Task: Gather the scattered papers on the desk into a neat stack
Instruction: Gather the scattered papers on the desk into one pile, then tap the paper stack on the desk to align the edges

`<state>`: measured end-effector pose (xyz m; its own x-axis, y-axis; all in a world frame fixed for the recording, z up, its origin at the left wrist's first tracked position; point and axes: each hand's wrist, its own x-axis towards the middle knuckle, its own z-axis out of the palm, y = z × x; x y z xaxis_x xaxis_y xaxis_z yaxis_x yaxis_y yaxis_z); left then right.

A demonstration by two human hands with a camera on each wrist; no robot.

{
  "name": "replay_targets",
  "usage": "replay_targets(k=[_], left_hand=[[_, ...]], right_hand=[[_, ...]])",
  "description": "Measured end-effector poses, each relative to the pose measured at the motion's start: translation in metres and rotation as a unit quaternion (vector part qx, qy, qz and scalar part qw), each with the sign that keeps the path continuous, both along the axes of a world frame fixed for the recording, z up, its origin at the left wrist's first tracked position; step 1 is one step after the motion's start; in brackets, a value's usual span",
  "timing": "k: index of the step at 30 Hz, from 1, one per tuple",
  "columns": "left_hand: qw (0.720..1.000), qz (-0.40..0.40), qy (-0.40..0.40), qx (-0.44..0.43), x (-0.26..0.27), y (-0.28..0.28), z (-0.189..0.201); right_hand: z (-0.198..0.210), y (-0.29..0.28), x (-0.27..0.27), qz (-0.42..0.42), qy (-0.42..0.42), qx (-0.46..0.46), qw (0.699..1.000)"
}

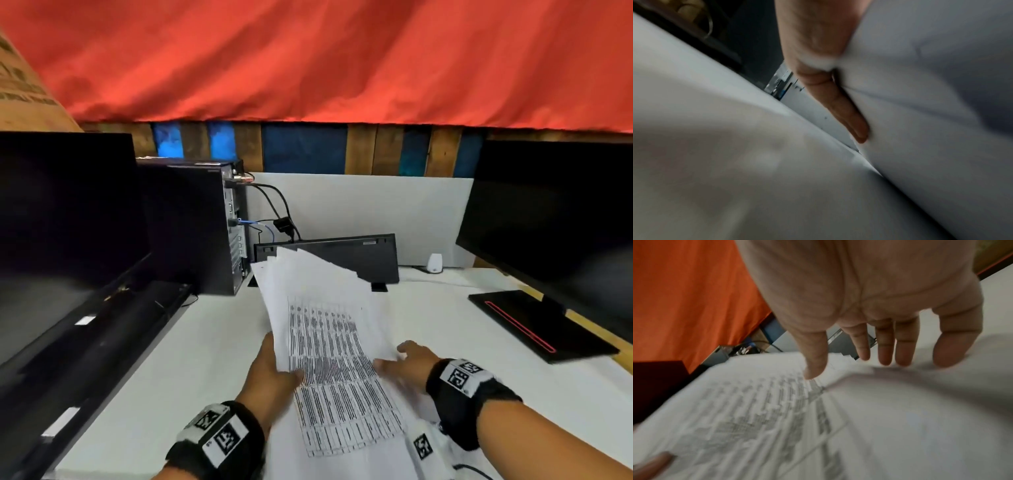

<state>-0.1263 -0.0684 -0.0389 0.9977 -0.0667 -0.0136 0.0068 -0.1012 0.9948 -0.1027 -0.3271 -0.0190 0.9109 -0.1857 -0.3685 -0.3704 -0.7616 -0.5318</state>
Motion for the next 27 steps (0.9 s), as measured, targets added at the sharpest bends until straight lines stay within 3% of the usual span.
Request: replay_targets(k=[4, 9, 11, 13, 16, 20, 23, 27], left_hand=[[0.992, -0.029, -0.106, -0.065, -0.002, -0.001, 0.057], [0.972, -0.017, -0.235, 0.000, 0.007, -0.012, 0.112], [0.961, 0.023, -0.273, 0.027, 0.012, -0.020, 0.121], [0.956, 0.056, -0.288, 0.000, 0.015, -0.024, 0.129], [0.959, 0.060, -0.270, -0.058, 0.013, -0.022, 0.128], [0.961, 0.052, -0.266, -0.058, 0.011, -0.030, 0.119], [0.956, 0.061, -0.271, -0.094, 0.014, -0.027, 0.121], [0.955, 0.024, -0.275, -0.106, 0.008, -0.032, 0.124]], right_hand=[[0.028, -0.027, -0.013, -0.003, -0.056, 0.228, 0.972], [0.077, -0.021, -0.016, 0.002, -0.291, 0.422, 0.859], [0.096, -0.012, -0.019, 0.004, -0.342, 0.440, 0.831], [0.105, -0.010, -0.022, 0.014, -0.371, 0.438, 0.819], [0.107, -0.013, -0.025, 0.004, -0.404, 0.429, 0.808], [0.103, -0.008, -0.026, 0.000, -0.416, 0.458, 0.786], [0.101, -0.016, -0.027, -0.024, -0.432, 0.491, 0.756], [0.094, -0.018, -0.032, -0.021, -0.423, 0.478, 0.769]])
